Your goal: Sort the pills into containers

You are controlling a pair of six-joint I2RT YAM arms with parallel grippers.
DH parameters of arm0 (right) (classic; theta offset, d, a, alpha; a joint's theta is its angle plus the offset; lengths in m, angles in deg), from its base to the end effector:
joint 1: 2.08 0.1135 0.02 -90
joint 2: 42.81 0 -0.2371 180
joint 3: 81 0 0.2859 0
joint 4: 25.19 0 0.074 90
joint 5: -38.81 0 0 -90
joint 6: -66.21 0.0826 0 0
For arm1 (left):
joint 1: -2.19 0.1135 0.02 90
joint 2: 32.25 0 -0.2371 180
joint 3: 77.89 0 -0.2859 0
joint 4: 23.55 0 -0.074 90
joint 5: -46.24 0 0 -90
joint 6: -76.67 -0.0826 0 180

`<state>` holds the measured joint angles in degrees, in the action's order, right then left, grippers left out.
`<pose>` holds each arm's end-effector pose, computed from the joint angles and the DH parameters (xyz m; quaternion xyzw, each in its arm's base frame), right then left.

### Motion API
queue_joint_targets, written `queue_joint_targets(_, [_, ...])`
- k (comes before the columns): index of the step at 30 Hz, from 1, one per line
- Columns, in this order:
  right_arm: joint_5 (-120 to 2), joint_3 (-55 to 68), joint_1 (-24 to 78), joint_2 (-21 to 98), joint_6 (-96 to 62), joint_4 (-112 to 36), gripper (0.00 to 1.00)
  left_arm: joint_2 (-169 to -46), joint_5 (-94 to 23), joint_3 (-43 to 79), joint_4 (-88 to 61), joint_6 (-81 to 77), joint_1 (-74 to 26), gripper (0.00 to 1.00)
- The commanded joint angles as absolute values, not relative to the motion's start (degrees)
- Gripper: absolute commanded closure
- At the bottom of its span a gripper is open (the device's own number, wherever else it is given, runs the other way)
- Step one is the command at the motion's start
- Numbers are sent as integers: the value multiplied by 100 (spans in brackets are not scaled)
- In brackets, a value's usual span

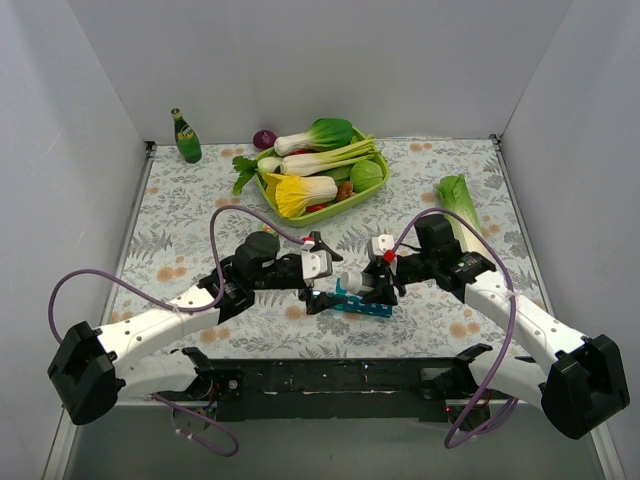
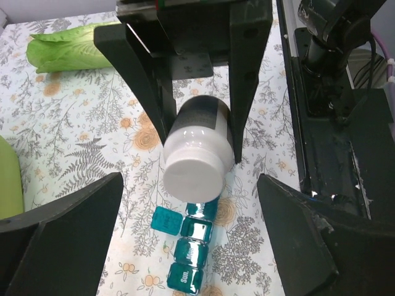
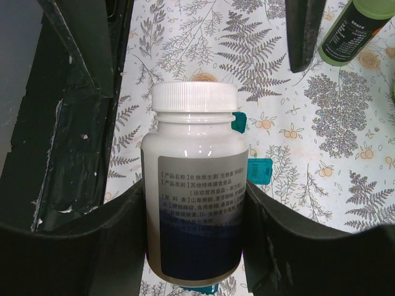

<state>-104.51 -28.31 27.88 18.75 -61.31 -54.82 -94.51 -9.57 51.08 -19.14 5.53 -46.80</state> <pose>0.2148 0.2003 0.2011 -0.6092 0.5611 0.3777 0.4141 0.1796 -0.2773 0.2293 0.3695 0.6892 -0.5167 0.3486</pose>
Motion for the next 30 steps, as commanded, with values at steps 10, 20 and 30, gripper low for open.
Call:
queue_joint_targets(10, [-10647,-2837,2763,1853,-6167,-5435,89,-9861,-984,4667,-1961,548,-4791,26])
queue_joint_targets(20, [-10621,-2855,2763,1853,-6158,-5435,89,-9931,-1133,4438,-1681,908,-4800,88])
queue_joint_targets(30, [-10217,-2872,2763,1792,-6106,-5356,89,-10020,-1548,4006,-818,6037,-4484,100])
